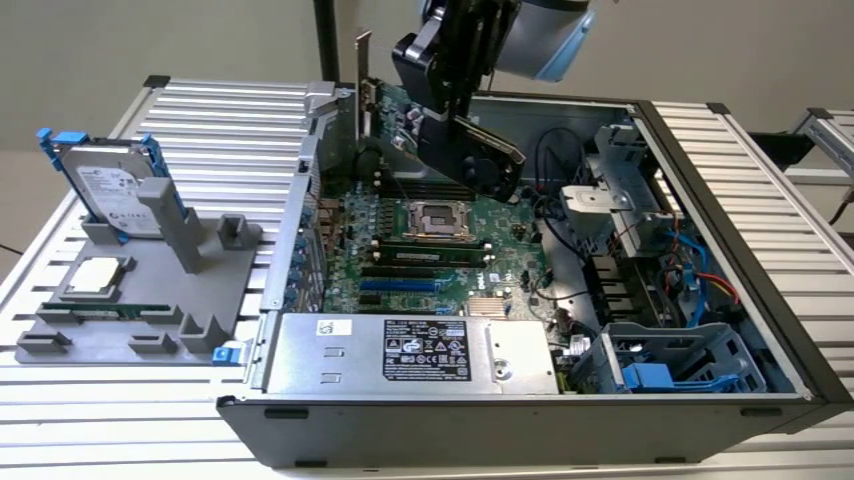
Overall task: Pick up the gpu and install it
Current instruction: 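Insert the gpu into the slot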
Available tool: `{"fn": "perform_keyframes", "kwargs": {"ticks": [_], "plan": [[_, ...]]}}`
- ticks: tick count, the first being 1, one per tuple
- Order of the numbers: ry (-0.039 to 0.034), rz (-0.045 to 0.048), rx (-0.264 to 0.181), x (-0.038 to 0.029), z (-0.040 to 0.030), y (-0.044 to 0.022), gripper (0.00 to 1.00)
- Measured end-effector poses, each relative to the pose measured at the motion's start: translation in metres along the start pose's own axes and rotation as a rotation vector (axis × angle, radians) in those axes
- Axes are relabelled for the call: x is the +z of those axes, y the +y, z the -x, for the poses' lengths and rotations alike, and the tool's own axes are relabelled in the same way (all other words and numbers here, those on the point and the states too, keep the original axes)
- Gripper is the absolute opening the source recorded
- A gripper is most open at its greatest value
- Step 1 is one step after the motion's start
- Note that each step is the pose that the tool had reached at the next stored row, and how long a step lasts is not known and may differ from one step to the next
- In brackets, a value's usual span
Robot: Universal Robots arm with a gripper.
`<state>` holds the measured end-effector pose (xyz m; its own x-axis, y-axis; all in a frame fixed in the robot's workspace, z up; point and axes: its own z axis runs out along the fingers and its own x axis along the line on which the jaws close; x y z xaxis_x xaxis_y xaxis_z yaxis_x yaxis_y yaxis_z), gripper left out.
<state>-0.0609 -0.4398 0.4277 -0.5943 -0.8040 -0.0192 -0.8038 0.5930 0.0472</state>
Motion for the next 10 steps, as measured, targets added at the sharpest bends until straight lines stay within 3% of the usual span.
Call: {"fn": "perform_keyframes", "kwargs": {"ticks": [10], "plan": [[0.0030, 0.0013, -0.065, 0.0000, 0.0000, 0.0000, 0.00]]}}
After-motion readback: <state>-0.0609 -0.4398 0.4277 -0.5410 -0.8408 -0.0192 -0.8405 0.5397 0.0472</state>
